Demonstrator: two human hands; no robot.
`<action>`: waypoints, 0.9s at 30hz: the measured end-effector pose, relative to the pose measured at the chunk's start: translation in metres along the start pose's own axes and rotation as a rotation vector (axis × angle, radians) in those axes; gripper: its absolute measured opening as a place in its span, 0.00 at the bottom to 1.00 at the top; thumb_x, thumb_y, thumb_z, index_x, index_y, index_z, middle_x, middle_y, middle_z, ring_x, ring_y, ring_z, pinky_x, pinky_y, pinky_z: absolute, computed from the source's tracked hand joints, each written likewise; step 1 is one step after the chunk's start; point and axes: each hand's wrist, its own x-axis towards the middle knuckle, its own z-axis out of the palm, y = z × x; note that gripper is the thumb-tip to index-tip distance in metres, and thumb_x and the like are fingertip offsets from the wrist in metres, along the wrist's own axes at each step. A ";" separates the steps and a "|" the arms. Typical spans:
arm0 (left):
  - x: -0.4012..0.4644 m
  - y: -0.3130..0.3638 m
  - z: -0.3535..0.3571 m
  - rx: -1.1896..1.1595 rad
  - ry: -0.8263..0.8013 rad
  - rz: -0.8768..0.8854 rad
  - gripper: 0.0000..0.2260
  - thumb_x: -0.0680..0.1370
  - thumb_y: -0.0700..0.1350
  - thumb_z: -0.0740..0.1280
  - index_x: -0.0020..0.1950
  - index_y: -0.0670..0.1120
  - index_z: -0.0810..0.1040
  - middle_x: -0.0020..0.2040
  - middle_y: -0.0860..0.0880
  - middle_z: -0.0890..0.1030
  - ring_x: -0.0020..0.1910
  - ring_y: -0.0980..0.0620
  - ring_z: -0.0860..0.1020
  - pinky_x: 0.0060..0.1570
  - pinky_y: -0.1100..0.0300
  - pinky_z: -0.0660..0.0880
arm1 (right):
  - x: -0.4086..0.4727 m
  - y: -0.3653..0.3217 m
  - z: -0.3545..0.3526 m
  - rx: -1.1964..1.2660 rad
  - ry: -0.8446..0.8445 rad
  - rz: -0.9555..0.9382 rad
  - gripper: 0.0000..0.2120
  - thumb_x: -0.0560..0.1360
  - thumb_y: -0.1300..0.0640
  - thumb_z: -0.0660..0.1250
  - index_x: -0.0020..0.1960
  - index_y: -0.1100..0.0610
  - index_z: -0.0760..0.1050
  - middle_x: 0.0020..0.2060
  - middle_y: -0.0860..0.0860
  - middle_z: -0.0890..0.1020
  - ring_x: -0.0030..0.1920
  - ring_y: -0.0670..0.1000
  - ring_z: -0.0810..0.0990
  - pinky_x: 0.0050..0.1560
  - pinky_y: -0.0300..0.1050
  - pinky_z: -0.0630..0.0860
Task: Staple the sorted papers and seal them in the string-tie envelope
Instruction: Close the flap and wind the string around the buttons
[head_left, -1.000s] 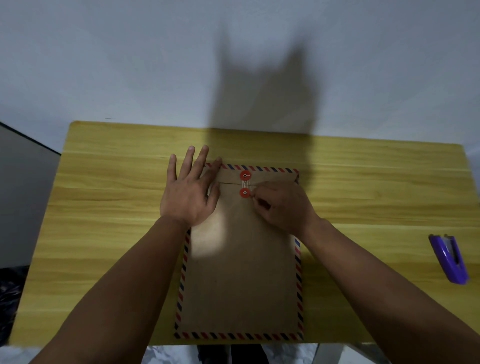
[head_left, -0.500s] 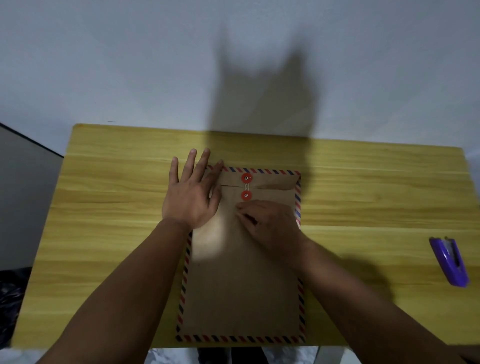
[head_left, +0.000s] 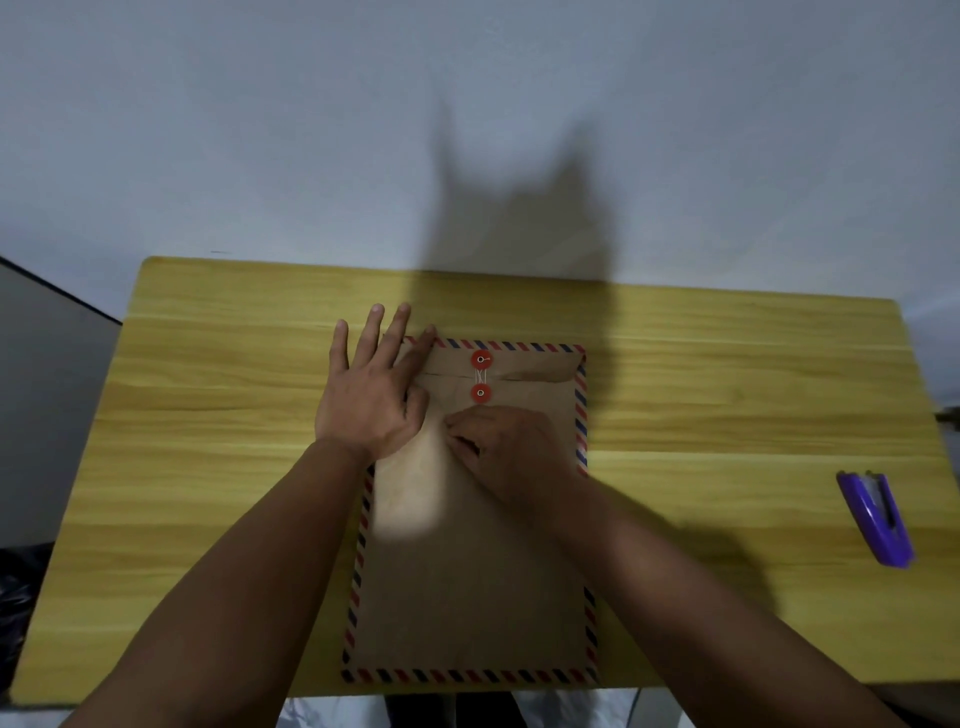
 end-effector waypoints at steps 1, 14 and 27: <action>0.000 0.000 0.000 0.000 -0.006 -0.001 0.33 0.78 0.54 0.54 0.85 0.55 0.59 0.87 0.47 0.53 0.86 0.41 0.47 0.81 0.33 0.45 | 0.004 0.000 -0.003 -0.007 -0.024 -0.008 0.13 0.82 0.50 0.63 0.56 0.55 0.84 0.52 0.51 0.87 0.51 0.52 0.86 0.51 0.51 0.82; -0.001 0.003 -0.010 -0.013 -0.183 -0.023 0.32 0.82 0.63 0.43 0.86 0.58 0.48 0.87 0.46 0.44 0.86 0.42 0.39 0.81 0.34 0.38 | -0.018 0.032 -0.045 0.142 0.213 0.784 0.34 0.73 0.50 0.71 0.76 0.49 0.65 0.71 0.53 0.71 0.70 0.57 0.69 0.67 0.59 0.71; -0.054 0.073 -0.068 -0.004 -0.438 -0.139 0.34 0.83 0.67 0.53 0.86 0.54 0.51 0.87 0.46 0.44 0.86 0.40 0.43 0.81 0.35 0.47 | -0.040 -0.006 -0.102 0.772 0.085 1.077 0.06 0.69 0.57 0.71 0.43 0.57 0.87 0.39 0.55 0.88 0.44 0.59 0.88 0.49 0.63 0.83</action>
